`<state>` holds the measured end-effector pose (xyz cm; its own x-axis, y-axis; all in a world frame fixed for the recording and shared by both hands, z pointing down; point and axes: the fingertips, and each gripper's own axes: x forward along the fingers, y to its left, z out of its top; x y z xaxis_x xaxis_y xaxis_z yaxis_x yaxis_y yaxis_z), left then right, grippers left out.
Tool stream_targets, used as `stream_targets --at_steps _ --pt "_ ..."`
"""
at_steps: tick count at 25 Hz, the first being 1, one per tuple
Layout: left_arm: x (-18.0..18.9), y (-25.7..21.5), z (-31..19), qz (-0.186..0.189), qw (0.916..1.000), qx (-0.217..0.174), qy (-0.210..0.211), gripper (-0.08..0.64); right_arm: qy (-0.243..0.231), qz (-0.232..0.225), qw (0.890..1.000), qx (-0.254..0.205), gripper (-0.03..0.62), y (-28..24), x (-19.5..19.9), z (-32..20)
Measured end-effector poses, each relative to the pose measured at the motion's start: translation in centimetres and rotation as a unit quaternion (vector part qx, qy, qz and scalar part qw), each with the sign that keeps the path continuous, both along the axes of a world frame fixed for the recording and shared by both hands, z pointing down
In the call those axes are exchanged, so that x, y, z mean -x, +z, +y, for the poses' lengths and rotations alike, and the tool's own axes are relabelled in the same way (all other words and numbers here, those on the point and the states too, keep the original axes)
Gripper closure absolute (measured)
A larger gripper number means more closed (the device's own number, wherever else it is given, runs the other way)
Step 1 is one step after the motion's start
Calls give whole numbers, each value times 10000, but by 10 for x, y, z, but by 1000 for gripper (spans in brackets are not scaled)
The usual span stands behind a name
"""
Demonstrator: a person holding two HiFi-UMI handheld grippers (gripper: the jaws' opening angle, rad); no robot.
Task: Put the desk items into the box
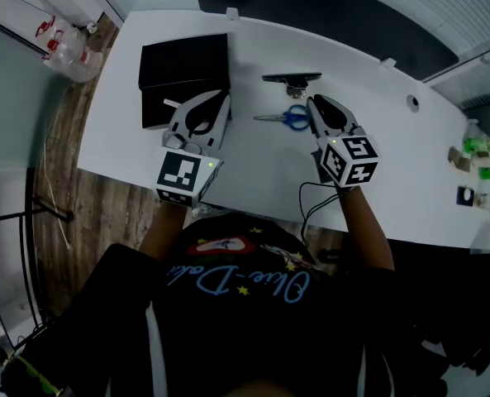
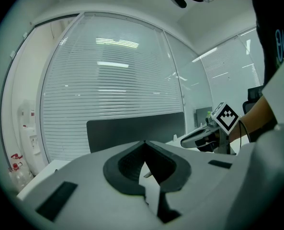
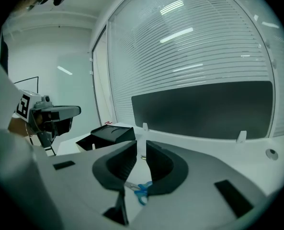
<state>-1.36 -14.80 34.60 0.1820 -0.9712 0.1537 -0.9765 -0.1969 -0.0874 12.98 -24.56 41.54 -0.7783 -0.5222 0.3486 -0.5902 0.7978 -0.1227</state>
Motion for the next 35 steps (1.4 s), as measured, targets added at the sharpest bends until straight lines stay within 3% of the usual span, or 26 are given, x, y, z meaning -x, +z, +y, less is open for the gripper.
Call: stream_targets --at_steps 5,11,14,20,23,32,35 --pt "-13 -7 -2 257 9993 -97 -246 554 -296 318 9989 -187 520 8 -3 -4" --pt "-18 0 6 128 9988 -48 -478 554 -584 604 9960 -292 517 17 -5 -6" --pt "-20 -2 9 302 9979 -29 -566 554 -759 1007 9906 -533 517 25 -2 -7" --pt "-10 5 10 174 9984 95 -532 554 -966 1565 9782 -963 517 35 10 -13" --pt "-7 6 2 312 9981 143 -510 554 -1041 1898 9686 -1221 517 39 16 -17" --pt "-6 16 -21 249 9992 239 -204 554 -1333 2867 9318 -1783 517 57 20 -30" --pt "-4 19 -24 279 9990 269 -206 554 -1477 3146 9154 -2033 517 67 21 -35"
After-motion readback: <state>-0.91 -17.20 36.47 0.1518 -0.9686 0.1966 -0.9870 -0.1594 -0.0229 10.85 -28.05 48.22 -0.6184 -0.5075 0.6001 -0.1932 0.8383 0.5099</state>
